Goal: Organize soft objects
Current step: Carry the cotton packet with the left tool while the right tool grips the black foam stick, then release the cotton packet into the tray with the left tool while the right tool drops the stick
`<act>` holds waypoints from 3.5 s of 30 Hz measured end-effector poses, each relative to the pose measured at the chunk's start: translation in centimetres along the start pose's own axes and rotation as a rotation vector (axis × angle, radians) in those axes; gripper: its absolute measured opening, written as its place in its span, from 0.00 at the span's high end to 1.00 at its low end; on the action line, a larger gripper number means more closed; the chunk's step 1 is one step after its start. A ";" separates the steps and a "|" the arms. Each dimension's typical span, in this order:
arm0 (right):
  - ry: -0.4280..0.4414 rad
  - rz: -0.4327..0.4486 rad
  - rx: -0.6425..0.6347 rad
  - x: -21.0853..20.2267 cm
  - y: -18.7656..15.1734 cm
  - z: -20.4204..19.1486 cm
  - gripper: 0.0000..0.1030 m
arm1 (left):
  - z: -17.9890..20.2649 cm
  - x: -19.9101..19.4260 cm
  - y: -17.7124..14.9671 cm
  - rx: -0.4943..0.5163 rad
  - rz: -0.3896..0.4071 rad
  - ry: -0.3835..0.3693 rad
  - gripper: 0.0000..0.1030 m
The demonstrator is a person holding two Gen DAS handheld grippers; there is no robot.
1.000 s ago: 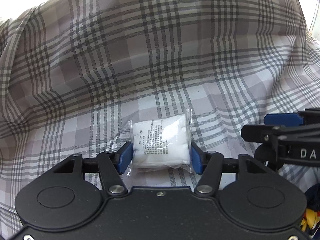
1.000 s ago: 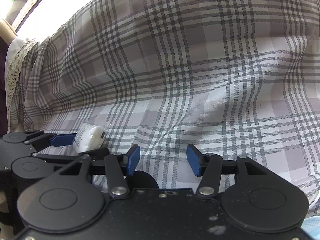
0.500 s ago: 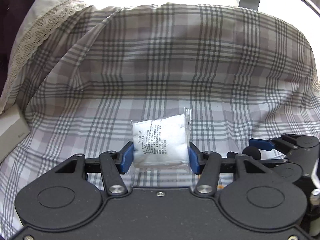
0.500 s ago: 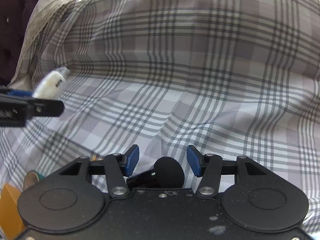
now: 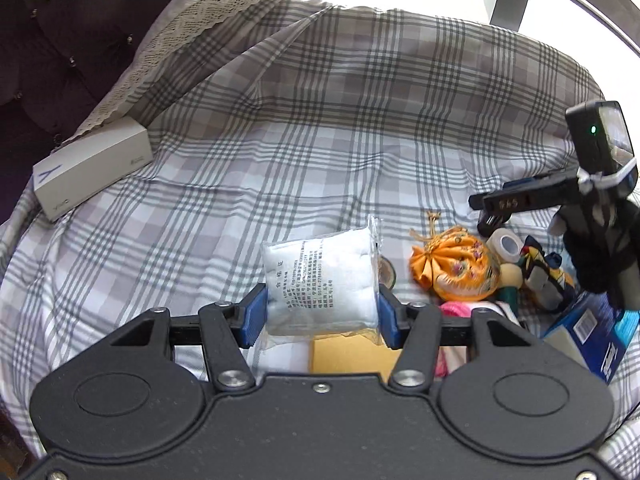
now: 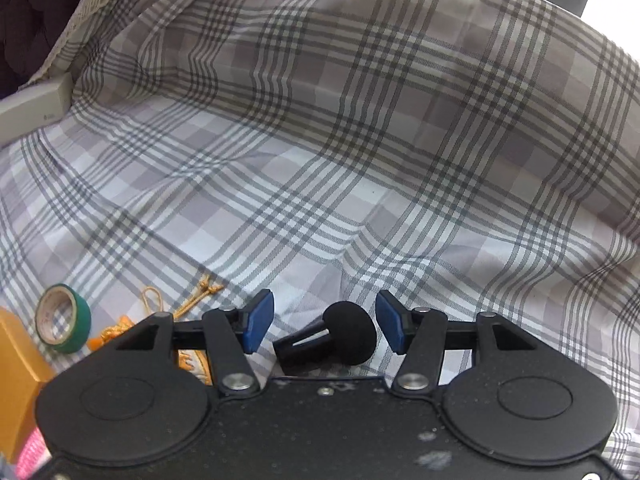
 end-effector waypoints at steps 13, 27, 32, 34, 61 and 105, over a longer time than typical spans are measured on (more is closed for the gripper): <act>-0.056 -0.095 -0.180 1.2 -1.6 -1.1 0.34 | 1.0 -3.3 -6.0 0.015 -0.075 -0.053 0.48; -0.145 -0.010 0.021 -3.6 0.1 -0.1 0.46 | 4.0 -4.9 -8.3 0.090 -0.102 -0.088 0.48; -0.196 0.105 0.048 -13.0 0.6 -1.8 0.46 | 4.7 -6.0 -9.2 0.119 -0.109 -0.096 0.48; -0.197 0.123 0.083 -17.1 -0.6 -2.7 0.46 | 4.8 -6.4 -9.6 0.132 -0.114 -0.095 0.48; -0.106 -0.217 0.310 -31.1 -21.3 -13.9 0.44 | 4.7 -10.3 -15.6 0.217 -0.252 -0.088 0.46; -0.045 -0.122 0.319 -31.2 -20.6 -14.3 0.40 | 6.0 -16.1 -15.5 0.123 -0.186 -0.013 0.45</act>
Point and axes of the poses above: each gripper's, at about its wrist camera, not at the fingertips, and x roughly the way its jaws point, z to its right, y to its top, the point moved 2 cm from there along x, roughly the way its jaws point, and after that the axes turned 15 degrees about z, right-handed, at the moved point
